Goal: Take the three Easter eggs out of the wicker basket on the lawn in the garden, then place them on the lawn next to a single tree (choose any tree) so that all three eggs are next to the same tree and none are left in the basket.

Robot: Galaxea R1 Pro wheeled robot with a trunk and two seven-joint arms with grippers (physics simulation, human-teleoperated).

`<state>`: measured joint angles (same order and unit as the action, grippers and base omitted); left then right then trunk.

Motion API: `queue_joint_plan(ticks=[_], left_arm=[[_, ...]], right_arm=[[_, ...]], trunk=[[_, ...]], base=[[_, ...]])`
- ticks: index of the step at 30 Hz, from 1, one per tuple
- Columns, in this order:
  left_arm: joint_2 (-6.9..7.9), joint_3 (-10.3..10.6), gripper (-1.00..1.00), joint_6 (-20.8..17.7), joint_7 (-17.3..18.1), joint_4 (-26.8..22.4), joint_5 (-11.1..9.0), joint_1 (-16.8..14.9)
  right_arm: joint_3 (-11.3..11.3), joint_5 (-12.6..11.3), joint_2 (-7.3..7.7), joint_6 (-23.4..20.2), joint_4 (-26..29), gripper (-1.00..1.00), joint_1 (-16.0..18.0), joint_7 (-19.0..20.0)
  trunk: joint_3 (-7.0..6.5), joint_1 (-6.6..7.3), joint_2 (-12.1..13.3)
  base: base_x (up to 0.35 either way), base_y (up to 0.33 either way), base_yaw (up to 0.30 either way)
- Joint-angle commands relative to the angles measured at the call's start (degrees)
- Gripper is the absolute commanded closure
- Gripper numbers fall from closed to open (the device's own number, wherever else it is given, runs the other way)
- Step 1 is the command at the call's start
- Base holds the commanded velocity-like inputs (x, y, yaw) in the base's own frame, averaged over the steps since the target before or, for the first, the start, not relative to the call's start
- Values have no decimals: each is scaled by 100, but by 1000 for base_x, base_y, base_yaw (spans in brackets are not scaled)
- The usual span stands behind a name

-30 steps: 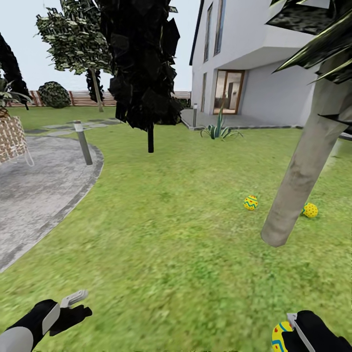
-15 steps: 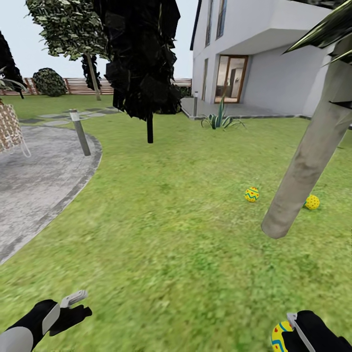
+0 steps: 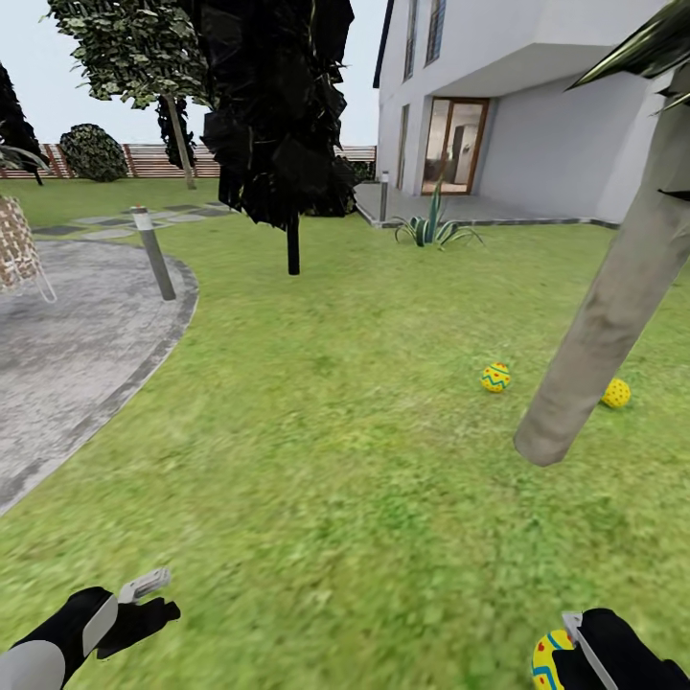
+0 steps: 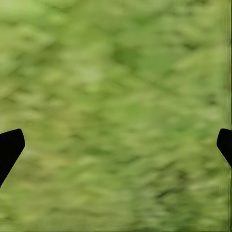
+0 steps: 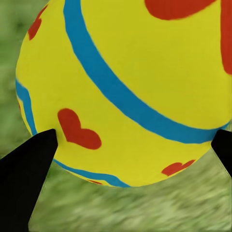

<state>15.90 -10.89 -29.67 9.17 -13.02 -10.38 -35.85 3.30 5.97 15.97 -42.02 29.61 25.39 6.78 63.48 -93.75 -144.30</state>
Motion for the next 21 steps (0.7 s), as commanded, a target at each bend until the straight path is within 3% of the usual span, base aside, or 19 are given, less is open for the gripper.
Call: queue_joint_plan(ticks=[1, 10, 21], left_arm=[[1, -8, -100, -39, -3, -8, -50, -1], [1, -8, -100, -39, -3, -8, -43, -1], [1, -7, -100, -39, -3, -8, -48, -1]], right_arm=[[30, 61, -2, -25, 10, 100, 1, 51], [31, 53, -1, -22, 10, 100, 1, 51], [22, 62, -6, -23, 10, 100, 1, 51]], trunk=[[5, -2, -2], [5, -2, -2], [5, -2, -2]], base=[[298, 0, 0], [324, -8, 0], [326, -102, 0]])
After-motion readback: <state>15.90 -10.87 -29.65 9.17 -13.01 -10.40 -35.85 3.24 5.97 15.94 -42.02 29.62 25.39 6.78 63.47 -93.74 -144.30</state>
